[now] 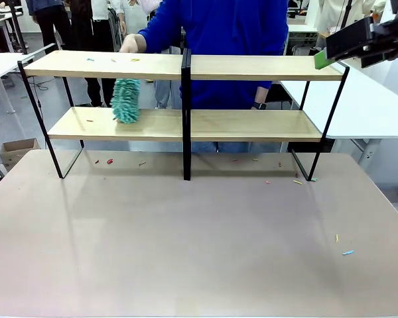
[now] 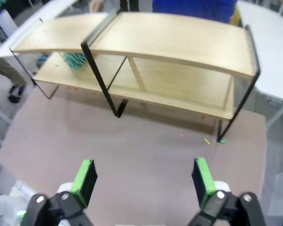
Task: Clean the shelves.
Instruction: Clean a randomly selected level of the Shelf with the Duster.
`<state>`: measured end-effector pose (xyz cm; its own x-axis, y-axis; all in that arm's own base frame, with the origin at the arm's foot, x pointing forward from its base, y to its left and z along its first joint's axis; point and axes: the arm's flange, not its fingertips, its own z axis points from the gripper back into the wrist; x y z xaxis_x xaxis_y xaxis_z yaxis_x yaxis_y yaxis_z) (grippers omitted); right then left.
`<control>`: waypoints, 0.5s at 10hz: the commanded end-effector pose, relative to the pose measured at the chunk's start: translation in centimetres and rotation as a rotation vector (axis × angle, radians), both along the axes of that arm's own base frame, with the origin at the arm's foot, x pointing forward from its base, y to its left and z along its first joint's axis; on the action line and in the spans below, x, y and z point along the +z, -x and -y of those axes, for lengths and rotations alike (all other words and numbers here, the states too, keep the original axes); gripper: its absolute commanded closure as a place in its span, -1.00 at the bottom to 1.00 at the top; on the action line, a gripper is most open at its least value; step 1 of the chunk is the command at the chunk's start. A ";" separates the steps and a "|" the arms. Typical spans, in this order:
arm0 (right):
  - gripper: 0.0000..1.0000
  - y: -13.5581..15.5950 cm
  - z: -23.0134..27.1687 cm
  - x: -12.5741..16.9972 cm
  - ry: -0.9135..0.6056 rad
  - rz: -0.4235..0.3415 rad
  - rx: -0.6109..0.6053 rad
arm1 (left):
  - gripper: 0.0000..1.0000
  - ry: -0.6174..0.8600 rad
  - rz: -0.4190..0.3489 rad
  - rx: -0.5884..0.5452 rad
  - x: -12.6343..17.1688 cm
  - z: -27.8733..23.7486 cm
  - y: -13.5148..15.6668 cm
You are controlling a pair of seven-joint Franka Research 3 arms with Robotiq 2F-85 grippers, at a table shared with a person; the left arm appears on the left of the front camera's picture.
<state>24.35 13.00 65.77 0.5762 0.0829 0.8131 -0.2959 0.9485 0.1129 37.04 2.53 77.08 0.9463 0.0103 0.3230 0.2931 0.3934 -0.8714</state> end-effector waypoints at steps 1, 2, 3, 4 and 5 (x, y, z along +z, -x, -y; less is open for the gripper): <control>-1.00 0.0 0.0 0.1 -0.006 0.001 0.001 | 0.74 0.153 0.022 0.326 -5.6 -5.5 4.7; -1.00 0.0 0.0 0.1 -0.006 0.001 0.001 | 0.74 0.192 0.066 0.372 -8.3 -8.5 6.9; -1.00 0.0 0.0 0.1 -0.006 0.001 0.001 | 0.74 0.206 0.055 0.452 -10.5 -10.0 7.6; -1.00 0.0 0.0 0.1 -0.006 0.001 0.001 | 0.74 0.310 0.052 0.554 -12.1 -11.7 7.6; -1.00 0.0 0.0 0.1 -0.006 0.001 0.001 | 0.74 0.440 -0.054 0.708 -12.7 -13.1 7.0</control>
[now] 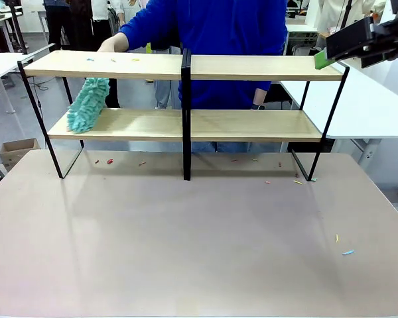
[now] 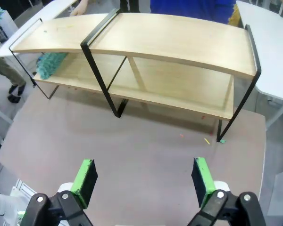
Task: Clean the shelves.
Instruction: Clean a randomly selected level of the Shelf with the Duster.
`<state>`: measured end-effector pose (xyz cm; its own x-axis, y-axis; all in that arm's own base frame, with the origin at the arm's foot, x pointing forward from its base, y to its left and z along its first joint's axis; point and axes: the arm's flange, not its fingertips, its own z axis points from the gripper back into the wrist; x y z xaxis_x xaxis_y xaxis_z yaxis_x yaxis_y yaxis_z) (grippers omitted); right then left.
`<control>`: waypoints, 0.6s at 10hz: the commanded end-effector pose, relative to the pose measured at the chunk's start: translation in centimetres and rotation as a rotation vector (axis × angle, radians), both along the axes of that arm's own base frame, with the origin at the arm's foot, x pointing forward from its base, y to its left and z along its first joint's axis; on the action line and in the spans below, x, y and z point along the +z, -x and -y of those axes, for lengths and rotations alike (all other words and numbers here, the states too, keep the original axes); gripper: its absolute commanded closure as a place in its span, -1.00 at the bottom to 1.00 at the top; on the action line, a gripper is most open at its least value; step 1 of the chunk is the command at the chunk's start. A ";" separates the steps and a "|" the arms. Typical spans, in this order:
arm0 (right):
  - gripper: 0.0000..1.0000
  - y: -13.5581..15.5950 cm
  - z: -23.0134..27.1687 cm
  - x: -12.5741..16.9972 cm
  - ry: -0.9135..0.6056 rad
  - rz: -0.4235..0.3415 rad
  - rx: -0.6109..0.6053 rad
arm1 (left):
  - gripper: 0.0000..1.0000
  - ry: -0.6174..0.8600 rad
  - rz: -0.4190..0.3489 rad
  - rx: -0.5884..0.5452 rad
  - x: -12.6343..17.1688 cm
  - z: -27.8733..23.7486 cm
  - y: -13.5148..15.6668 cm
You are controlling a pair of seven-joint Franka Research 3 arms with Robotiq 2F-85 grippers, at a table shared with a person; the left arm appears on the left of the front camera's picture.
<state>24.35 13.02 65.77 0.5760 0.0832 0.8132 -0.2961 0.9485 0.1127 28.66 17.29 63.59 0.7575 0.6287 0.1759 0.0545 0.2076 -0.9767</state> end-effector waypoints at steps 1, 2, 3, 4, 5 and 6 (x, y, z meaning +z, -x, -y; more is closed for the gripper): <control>-1.00 -0.1 0.0 0.0 -0.006 0.001 0.001 | 0.74 -0.083 0.022 -0.105 1.8 1.1 0.1; -1.00 -0.1 0.0 0.0 -0.006 0.001 0.001 | 0.74 -0.083 0.022 -0.105 1.8 1.1 0.1; -1.00 -0.1 0.0 0.0 -0.006 0.001 0.001 | 0.74 -0.083 0.022 -0.105 1.8 1.1 0.1; -1.00 -0.1 0.0 0.0 -0.006 0.001 0.001 | 0.74 -0.083 0.022 -0.105 1.8 1.1 0.1; -1.00 -0.1 0.0 0.0 -0.006 0.001 0.001 | 0.74 -0.083 0.022 -0.105 1.8 1.1 0.1; -1.00 -0.1 0.0 0.0 -0.006 0.001 0.001 | 0.74 -0.083 0.022 -0.105 1.8 1.1 0.1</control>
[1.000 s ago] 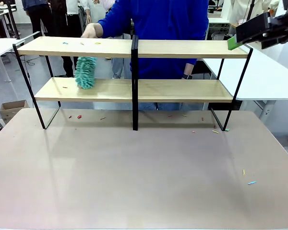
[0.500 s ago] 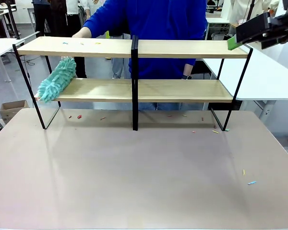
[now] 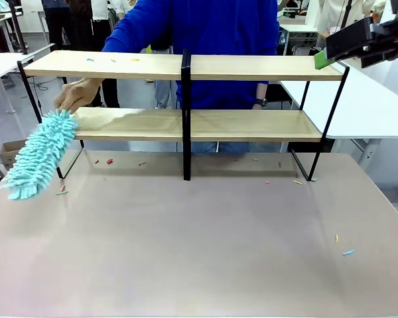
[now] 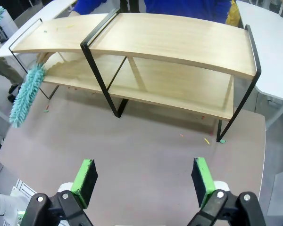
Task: Clean the shelves.
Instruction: Clean another randomly selected level of the Shelf with the Duster.
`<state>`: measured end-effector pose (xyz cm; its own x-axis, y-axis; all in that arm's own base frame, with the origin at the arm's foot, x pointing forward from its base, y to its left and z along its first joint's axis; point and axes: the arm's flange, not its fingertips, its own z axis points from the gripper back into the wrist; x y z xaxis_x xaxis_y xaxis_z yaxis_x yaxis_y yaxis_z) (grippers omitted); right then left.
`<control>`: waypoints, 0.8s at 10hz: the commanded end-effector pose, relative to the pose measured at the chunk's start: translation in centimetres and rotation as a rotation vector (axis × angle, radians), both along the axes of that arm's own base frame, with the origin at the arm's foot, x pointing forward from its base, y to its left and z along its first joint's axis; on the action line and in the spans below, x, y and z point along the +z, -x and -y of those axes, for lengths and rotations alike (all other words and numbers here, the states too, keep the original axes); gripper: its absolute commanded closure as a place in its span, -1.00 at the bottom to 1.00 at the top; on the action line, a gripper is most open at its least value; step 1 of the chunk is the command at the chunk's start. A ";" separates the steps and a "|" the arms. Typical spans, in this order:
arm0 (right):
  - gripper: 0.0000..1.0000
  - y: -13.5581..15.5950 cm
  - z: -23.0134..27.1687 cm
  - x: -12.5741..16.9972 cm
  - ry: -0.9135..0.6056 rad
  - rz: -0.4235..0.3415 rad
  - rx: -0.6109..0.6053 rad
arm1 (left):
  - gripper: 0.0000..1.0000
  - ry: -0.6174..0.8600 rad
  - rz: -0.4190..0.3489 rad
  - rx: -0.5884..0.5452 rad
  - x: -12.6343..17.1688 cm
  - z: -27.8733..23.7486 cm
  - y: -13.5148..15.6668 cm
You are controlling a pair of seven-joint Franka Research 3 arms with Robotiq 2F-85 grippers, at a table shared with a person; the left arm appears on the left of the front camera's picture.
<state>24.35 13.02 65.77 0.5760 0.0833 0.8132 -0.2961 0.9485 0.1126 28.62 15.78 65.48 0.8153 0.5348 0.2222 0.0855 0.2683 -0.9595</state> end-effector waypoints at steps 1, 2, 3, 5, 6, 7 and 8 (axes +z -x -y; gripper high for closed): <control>-1.00 -0.1 0.0 0.1 -0.006 0.001 0.001 | 0.74 -0.012 0.016 -0.004 -0.1 -0.4 0.1; -1.00 -0.1 0.0 0.1 -0.006 0.001 0.001 | 0.74 -0.012 0.016 -0.004 -0.1 -0.4 0.1; -1.00 -0.1 0.0 0.1 -0.006 0.001 0.001 | 0.74 -0.012 0.016 -0.004 -0.1 -0.4 0.1; -1.00 -0.1 0.0 0.1 -0.006 0.001 0.001 | 0.74 -0.012 0.016 -0.004 -0.1 -0.4 0.1; -1.00 -0.1 0.0 0.1 -0.006 0.001 0.001 | 0.74 -0.012 0.016 -0.004 -0.1 -0.4 0.1; -1.00 -0.1 0.0 0.1 -0.006 0.001 0.001 | 0.74 0.002 -0.003 0.002 -0.2 -0.2 -0.1; -1.00 -0.1 0.0 0.1 -0.006 0.001 0.001 | 0.74 -0.046 0.059 -0.019 0.5 1.2 0.2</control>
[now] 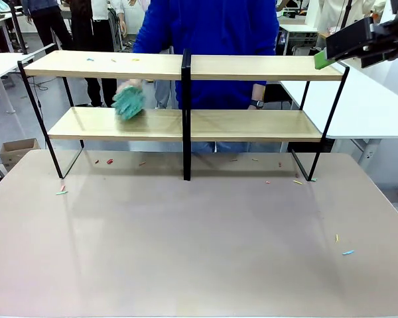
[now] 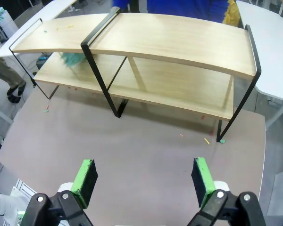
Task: Clean the shelves.
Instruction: Clean another randomly selected level of the Shelf with the Duster.
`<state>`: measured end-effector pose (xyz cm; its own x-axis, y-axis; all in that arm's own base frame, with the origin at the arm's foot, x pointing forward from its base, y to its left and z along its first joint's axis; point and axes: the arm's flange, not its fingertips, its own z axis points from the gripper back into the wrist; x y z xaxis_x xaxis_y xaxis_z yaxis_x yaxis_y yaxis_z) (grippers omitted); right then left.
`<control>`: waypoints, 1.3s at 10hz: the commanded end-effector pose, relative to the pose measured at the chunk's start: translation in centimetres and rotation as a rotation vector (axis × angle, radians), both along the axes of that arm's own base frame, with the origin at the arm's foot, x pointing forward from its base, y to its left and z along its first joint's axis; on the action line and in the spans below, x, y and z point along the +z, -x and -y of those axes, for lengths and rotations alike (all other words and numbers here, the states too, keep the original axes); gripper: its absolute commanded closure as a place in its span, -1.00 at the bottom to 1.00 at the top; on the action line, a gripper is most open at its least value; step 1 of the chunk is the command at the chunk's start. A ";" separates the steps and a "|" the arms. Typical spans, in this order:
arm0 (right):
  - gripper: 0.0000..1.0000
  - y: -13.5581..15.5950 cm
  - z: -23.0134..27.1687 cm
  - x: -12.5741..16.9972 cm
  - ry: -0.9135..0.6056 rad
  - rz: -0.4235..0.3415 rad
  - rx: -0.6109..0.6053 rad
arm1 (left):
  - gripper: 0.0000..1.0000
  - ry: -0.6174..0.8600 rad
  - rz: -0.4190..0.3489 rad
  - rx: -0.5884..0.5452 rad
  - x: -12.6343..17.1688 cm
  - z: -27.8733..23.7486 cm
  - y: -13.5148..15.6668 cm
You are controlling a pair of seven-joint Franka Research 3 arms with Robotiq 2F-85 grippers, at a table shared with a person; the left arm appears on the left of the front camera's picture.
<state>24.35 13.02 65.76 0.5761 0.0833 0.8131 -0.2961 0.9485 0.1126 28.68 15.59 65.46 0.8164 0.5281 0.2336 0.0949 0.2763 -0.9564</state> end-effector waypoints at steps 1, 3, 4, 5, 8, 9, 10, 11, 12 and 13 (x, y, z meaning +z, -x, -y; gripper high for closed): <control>-1.00 0.0 0.0 0.1 -0.006 0.001 0.001 | 0.74 -0.035 0.060 -0.142 0.7 2.4 0.8; -1.00 0.0 0.0 0.1 -0.006 0.001 0.001 | 0.74 -0.157 0.075 -0.458 -0.5 7.3 2.9; -1.00 0.0 0.0 0.1 -0.006 0.001 0.001 | 0.74 -0.277 0.075 -0.590 -1.6 9.7 3.9; -1.00 0.0 0.0 0.1 -0.006 0.001 0.001 | 0.74 -0.424 0.052 -0.765 -3.7 12.4 5.1; -1.00 0.0 0.0 0.1 -0.006 0.001 0.001 | 0.74 -0.800 -0.081 -0.982 -12.2 18.5 5.7; -1.00 0.0 0.0 0.1 -0.006 0.001 0.001 | 0.74 -0.880 -0.126 -0.968 -15.4 20.1 4.9; -1.00 0.0 0.0 0.1 -0.006 0.001 0.001 | 0.74 -0.967 -0.058 -0.753 -17.9 21.4 3.8; -1.00 0.0 0.0 0.1 -0.006 0.001 0.001 | 0.74 -0.919 -0.019 -0.620 -19.5 22.6 3.0; -1.00 0.0 0.0 0.1 -0.006 0.001 0.001 | 0.74 -0.792 -0.072 -0.535 -20.3 23.7 2.6; -1.00 0.0 0.0 0.1 -0.006 0.001 0.001 | 0.74 -0.935 -0.084 -0.816 -16.3 21.4 2.9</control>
<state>24.34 13.04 65.76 0.5760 0.0838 0.8131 -0.2964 0.9485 0.1122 28.35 -6.38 48.93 0.9056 -0.3470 0.2437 0.4228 0.7836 -0.4552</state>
